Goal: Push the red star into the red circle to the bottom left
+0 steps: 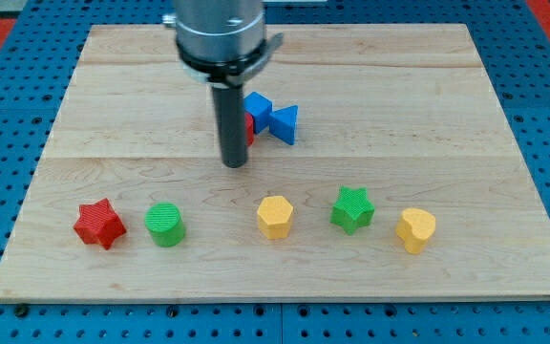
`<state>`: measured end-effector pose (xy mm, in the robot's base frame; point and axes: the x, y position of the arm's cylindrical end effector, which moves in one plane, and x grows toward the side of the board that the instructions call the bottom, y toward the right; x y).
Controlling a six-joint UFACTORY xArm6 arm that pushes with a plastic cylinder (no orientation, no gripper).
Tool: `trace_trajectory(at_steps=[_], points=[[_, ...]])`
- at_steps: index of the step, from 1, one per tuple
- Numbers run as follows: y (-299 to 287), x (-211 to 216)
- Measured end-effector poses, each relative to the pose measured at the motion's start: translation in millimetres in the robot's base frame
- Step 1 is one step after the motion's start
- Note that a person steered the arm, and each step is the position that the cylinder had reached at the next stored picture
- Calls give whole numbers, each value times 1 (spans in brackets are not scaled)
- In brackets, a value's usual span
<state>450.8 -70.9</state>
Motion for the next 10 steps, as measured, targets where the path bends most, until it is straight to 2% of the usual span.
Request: trace_trajectory(at_steps=[2, 3, 4, 5, 6, 7, 8, 10], points=[[-138, 6], [-183, 59], [-200, 132], [-145, 127], [-100, 96], [-92, 66], [-142, 63], [-42, 14]])
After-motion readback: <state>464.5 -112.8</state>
